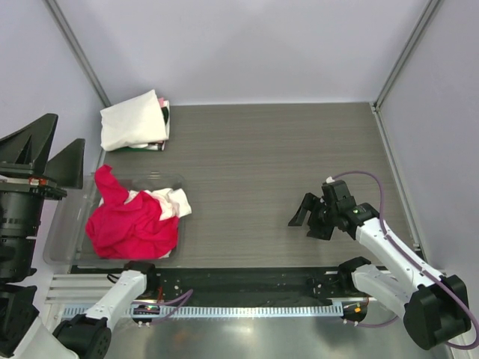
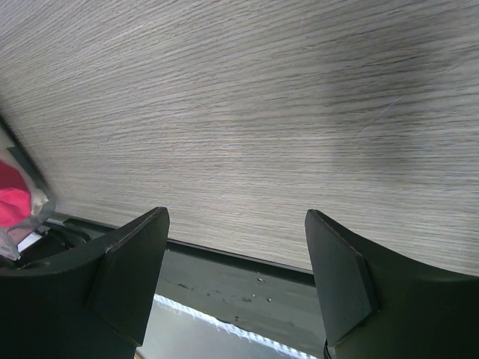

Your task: Fold and stack the t-shirts

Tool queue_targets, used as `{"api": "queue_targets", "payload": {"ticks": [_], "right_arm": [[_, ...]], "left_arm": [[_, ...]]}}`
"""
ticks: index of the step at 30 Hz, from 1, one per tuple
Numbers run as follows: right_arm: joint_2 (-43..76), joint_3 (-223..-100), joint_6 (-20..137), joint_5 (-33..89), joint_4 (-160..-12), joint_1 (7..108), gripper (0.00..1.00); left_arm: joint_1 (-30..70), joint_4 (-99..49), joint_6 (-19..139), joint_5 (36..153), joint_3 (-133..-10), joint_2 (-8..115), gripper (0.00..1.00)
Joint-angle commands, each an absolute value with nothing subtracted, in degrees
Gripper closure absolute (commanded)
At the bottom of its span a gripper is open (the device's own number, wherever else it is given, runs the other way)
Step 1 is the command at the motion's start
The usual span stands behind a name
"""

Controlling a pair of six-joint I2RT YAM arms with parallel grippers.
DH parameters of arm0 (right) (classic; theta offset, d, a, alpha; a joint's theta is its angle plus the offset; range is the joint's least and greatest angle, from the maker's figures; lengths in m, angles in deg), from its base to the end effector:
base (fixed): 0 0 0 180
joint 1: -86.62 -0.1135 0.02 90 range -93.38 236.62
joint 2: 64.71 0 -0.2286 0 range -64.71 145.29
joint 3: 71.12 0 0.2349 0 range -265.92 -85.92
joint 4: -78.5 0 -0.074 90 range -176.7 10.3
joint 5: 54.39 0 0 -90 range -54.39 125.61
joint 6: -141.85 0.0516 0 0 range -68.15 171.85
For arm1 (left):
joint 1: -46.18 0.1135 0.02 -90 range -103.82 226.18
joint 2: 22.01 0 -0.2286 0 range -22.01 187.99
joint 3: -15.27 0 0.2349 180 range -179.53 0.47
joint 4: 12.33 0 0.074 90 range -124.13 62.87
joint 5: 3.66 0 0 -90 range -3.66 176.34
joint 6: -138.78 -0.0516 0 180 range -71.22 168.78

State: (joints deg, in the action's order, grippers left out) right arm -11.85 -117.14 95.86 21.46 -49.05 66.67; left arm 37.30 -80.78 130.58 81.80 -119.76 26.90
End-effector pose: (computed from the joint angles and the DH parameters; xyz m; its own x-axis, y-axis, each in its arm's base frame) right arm 0.1635 0.0728 0.1611 -0.8927 0.3927 -0.2213 0.2391 0.8287 0.5060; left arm 0.0057 0.0032 0.5582 -0.0358 -0.9931 -0.1121 0.3081 0.0958 -0.9465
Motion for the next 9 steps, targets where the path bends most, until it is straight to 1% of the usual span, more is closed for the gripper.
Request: {"api": "queue_targets", "payload": {"ticks": [1,6,9], "right_arm": [[-13.3,-117.6,96.8,22.3,-50.8,66.3,0.20],[-14.3,-116.2,96.8,21.8,-51.4,66.3,0.20],[-14.3,-116.0,97.1,21.9,-51.6,66.3,0.20]], "left_arm": [[37.3,-75.1,132.8,82.7,-118.5,25.9,0.00],[37.7,-75.6,132.7,84.6,-115.3,25.1,0.00],[37.7,-74.7,131.9,83.7,-108.5,22.0,0.00]]}}
